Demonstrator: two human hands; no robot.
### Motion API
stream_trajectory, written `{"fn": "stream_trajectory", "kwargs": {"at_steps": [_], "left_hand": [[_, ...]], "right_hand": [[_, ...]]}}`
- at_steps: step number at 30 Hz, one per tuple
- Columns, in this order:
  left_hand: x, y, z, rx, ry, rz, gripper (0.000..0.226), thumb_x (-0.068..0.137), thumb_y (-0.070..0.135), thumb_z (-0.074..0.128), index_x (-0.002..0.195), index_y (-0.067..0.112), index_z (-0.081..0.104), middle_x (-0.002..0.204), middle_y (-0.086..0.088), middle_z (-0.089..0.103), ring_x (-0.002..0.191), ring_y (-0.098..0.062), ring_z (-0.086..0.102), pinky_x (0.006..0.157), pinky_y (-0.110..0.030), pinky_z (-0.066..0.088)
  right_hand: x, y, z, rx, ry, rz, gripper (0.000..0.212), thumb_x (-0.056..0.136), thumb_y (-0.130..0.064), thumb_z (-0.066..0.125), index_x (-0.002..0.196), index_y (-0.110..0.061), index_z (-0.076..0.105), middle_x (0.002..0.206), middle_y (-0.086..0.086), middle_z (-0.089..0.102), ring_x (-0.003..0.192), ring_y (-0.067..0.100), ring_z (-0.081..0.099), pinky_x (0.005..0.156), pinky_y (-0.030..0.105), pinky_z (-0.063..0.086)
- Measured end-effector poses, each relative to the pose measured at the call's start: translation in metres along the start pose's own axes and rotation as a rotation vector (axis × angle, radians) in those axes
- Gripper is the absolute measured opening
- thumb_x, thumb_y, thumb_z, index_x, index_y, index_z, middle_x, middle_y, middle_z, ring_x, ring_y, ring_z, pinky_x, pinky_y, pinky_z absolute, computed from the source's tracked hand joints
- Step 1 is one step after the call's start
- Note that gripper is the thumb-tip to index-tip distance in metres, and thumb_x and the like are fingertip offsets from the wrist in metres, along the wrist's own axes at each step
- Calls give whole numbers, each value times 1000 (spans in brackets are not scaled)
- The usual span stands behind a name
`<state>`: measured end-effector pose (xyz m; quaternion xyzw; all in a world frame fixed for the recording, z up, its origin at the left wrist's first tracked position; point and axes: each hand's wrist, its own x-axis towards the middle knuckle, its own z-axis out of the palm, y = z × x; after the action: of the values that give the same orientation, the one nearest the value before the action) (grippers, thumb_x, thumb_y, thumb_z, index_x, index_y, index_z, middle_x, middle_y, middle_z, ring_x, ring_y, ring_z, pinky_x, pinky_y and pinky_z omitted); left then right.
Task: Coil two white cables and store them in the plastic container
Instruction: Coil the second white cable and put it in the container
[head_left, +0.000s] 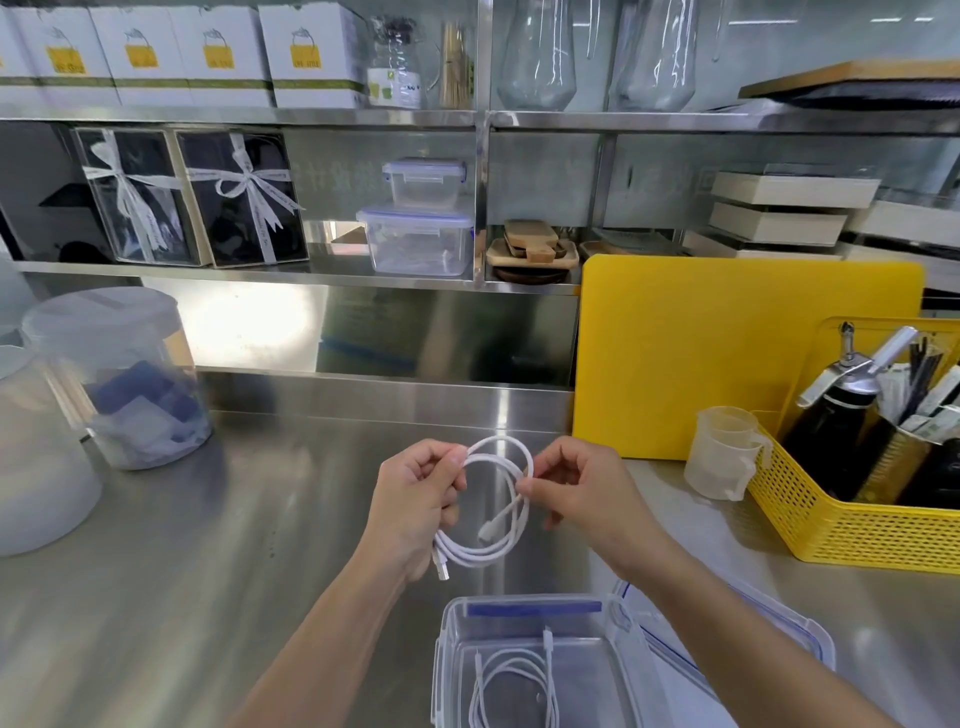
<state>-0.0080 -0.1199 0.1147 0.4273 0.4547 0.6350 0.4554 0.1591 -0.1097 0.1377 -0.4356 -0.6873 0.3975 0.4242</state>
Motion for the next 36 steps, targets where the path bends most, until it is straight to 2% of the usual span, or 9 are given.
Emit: {"fn": "stream_trajectory", "kwargs": {"at_steps": [3,6,9,13,17,22,26,31,36], "left_hand": [[-2,-1,0,-95,-30,-49,33,90,3,53,62,14,68,46,4,52,34,-2,35,32,-12,28],[-3,-1,5,-188,-72,-111,33,90,2,51,62,11,67,47,3,52,33,-1,34,31,-11,27],[-4,-2,10,-232,-84,-153,35,91,2,50,61,11,65,48,2,51,33,0,33,30,-11,26],[-4,-1,9,-258,-100,-189,40,92,4,48,57,13,66,49,1,51,33,-1,32,30,-11,27],[-3,2,8,-227,-126,-161,35,91,5,51,60,11,67,49,1,52,33,-2,33,30,-12,28],[4,8,-2,-190,-116,-107,20,89,2,53,73,3,66,49,0,53,35,-2,33,32,-12,28],[3,1,0,-192,-90,-128,22,88,1,53,72,3,68,50,-2,55,36,-3,35,32,-13,29],[-1,-3,6,-213,-69,-144,34,90,1,52,62,11,69,52,-4,57,37,-5,39,34,-16,34],[2,14,-9,-55,-179,-338,21,88,5,56,74,5,72,64,-14,72,52,-19,68,47,-27,55]], "right_hand": [[-4,18,7,-262,-22,-50,24,73,-16,72,71,-26,51,83,-7,49,69,7,47,62,15,43],[-7,28,13,-5,-101,53,28,75,-6,64,88,-24,47,92,0,58,87,12,61,77,29,53],[-7,32,16,290,-160,87,36,76,2,57,98,-21,40,90,6,63,77,19,68,69,28,55],[-6,36,15,202,-131,20,39,77,-6,57,100,-33,40,69,1,54,58,10,51,53,19,47],[-6,36,10,27,-154,-83,14,78,-29,62,91,-28,56,67,-4,51,57,4,46,53,15,42],[-8,42,-12,5,-152,-105,23,73,-44,64,77,-21,65,64,8,53,60,9,46,57,20,38],[-8,43,-16,-53,-231,-86,28,77,-50,62,81,-22,67,74,19,57,65,15,47,61,26,38],[-5,35,-1,149,-177,-32,28,91,-27,50,78,-4,59,61,4,51,49,5,44,46,14,37],[3,32,-4,118,-178,6,32,92,-21,48,62,-15,56,52,-4,48,44,3,39,45,11,32]]}}
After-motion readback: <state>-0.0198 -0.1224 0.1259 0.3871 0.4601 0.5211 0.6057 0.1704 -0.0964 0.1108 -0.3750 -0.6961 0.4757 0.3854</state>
